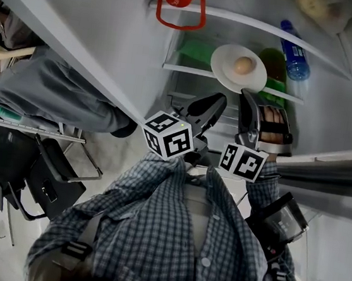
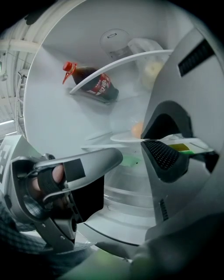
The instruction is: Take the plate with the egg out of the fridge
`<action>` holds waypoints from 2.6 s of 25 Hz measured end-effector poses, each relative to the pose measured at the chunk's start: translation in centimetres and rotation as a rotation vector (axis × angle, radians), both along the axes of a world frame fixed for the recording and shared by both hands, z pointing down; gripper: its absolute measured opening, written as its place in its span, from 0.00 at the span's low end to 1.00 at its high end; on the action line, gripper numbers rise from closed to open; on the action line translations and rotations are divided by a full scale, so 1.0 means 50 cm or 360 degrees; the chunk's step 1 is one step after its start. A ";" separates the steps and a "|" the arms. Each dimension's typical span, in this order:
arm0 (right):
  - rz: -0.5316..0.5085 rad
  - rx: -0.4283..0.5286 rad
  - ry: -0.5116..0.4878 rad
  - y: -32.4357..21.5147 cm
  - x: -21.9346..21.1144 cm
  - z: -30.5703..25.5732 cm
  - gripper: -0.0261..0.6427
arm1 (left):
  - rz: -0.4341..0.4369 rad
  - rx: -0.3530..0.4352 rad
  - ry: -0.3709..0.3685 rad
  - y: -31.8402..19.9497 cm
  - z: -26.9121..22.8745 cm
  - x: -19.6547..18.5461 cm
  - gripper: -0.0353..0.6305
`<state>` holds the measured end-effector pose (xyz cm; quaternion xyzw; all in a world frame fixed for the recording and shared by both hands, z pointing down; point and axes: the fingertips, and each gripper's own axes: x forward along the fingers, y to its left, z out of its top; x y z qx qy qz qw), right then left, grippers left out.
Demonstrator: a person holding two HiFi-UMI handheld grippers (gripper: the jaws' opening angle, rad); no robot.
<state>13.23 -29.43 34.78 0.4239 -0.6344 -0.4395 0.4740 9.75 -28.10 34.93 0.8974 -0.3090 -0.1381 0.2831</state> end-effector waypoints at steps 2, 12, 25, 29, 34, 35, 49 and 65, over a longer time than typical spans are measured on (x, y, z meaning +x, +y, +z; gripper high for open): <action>0.0004 0.0001 0.0009 0.004 0.001 0.000 0.07 | 0.0061 -0.0037 0.0050 0.002 -0.002 0.008 0.07; 0.0029 0.0012 0.0020 0.024 0.011 0.000 0.07 | 0.0129 -0.0210 0.0395 0.005 -0.018 0.016 0.17; 0.0070 0.0031 0.0077 0.048 0.040 0.002 0.07 | 0.0151 -0.0514 0.0974 -0.035 -0.029 0.028 0.17; 0.0065 0.0024 0.0062 0.050 0.040 0.004 0.07 | 0.0148 -0.0548 0.1102 -0.038 -0.028 0.027 0.17; 0.0099 0.0026 0.0004 0.054 0.047 0.001 0.07 | 0.0119 -0.0564 0.1109 -0.047 -0.024 0.028 0.17; 0.0110 0.0024 0.0008 0.058 0.052 0.000 0.07 | 0.0120 -0.0573 0.1115 -0.048 -0.023 0.029 0.17; 0.0484 -0.0761 -0.3112 0.041 0.191 -0.010 0.10 | 0.0106 -0.0590 0.1185 -0.053 -0.022 0.029 0.17; 0.0243 -0.0928 -0.3756 -0.014 0.182 -0.020 0.17 | 0.0135 -0.0576 0.1185 -0.045 -0.024 0.020 0.16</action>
